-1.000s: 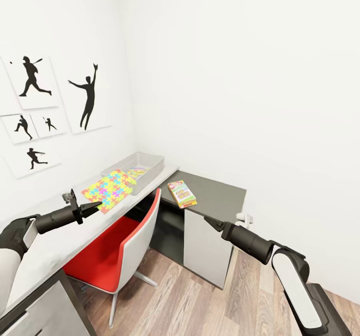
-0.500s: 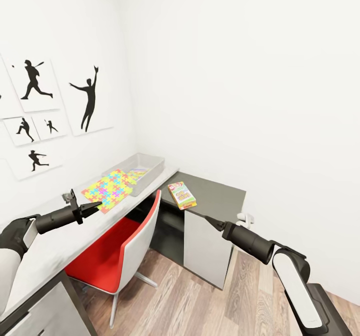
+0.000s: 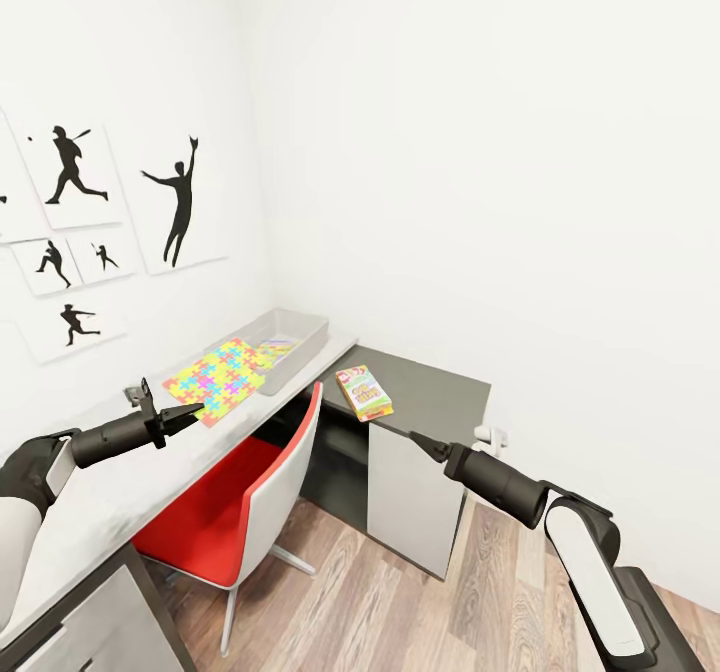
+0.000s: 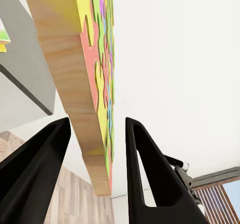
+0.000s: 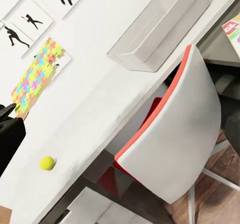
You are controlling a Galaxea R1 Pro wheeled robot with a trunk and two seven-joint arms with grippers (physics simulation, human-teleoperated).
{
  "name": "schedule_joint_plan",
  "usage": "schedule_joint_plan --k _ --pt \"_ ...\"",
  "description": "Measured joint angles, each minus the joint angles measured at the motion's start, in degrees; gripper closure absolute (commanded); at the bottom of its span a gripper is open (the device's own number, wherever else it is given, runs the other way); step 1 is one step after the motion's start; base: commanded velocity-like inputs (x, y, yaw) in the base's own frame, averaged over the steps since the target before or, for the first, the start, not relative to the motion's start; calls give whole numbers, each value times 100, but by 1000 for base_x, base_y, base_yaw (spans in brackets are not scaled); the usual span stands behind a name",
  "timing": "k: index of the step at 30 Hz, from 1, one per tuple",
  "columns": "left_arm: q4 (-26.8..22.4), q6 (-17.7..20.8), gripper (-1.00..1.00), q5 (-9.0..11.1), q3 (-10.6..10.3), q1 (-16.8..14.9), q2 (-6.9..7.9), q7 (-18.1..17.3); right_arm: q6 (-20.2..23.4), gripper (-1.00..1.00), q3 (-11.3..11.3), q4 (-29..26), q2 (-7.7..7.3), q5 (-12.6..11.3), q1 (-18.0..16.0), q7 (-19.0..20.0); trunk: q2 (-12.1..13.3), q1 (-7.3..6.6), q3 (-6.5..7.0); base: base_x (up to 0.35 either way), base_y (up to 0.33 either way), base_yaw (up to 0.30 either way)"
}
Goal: Put all the toys in the child's room - the three board games (two on the bed and one on the table), the two jigsaw puzzles on the table, and the tennis ball on the table - inside the toy box on the table in the child's room.
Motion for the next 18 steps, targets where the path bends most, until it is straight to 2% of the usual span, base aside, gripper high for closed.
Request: schedule_joint_plan --k 18 --pt "0 0 100 -1 -1 6 0 -1 -5 -100 -1 0 0 -3 0 -1 724 -396 325 0 0 0"
